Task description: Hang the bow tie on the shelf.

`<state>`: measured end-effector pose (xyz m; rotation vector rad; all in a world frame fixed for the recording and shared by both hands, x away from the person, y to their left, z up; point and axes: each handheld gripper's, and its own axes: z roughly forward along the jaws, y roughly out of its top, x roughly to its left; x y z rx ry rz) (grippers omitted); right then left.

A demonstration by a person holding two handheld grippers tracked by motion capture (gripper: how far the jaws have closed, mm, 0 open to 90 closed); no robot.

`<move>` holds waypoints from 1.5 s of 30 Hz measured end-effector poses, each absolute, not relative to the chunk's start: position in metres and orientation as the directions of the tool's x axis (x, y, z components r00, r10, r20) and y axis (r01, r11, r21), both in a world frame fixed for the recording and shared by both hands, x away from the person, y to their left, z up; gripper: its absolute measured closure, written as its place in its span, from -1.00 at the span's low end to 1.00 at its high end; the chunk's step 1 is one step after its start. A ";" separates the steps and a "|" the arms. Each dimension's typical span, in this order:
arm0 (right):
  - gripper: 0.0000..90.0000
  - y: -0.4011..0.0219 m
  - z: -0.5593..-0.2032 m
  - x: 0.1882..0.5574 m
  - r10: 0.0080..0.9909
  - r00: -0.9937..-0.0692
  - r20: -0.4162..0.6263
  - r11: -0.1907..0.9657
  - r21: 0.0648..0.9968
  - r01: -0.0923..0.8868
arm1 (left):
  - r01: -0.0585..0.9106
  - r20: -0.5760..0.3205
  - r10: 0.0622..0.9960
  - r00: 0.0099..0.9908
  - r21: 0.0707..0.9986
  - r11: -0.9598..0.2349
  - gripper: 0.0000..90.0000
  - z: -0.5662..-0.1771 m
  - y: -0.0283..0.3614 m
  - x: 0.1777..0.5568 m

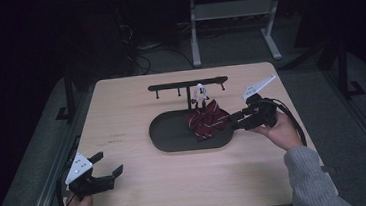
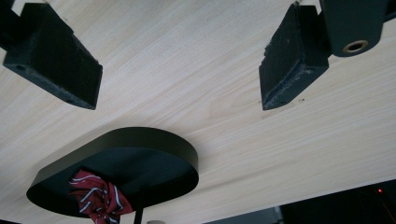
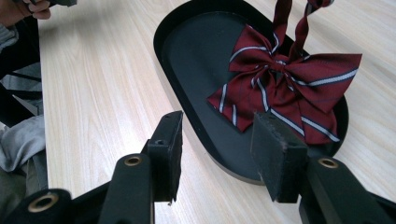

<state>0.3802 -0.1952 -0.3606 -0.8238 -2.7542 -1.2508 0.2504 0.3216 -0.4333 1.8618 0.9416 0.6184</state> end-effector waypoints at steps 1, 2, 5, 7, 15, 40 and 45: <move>0.17 -0.196 -0.360 0.380 0.461 -0.861 0.214 0.545 0.698 0.465 | 0.347 0.026 0.815 0.579 0.897 -0.275 -0.71 -0.433 0.322 0.250; 0.17 -0.196 -0.360 0.379 0.460 -0.862 0.212 0.545 0.699 0.463 | 0.347 0.025 0.815 0.579 0.897 -0.274 -0.71 -0.433 0.322 0.250; 0.16 -0.196 -0.359 0.377 0.458 -0.864 0.209 0.544 0.702 0.459 | 0.346 0.026 0.815 0.579 0.897 -0.274 -0.72 -0.433 0.322 0.251; 0.16 -0.196 -0.359 0.375 0.457 -0.865 0.206 0.540 0.709 0.454 | 0.346 0.025 0.814 0.580 0.897 -0.274 -0.71 -0.433 0.322 0.251; 0.14 -0.199 -0.367 0.366 0.456 -0.866 0.208 0.541 0.707 0.455 | 0.348 0.028 0.814 0.581 0.895 -0.279 -0.71 -0.433 0.322 0.250; 0.08 -0.227 -0.391 0.346 0.492 -0.835 0.245 0.502 0.704 0.503 | 0.348 0.023 0.811 0.585 0.896 -0.277 -0.71 -0.435 0.320 0.251; 0.07 -0.232 -0.397 0.340 0.504 -0.826 0.252 0.503 0.692 0.518 | 0.347 0.025 0.811 0.585 0.896 -0.278 -0.71 -0.435 0.320 0.251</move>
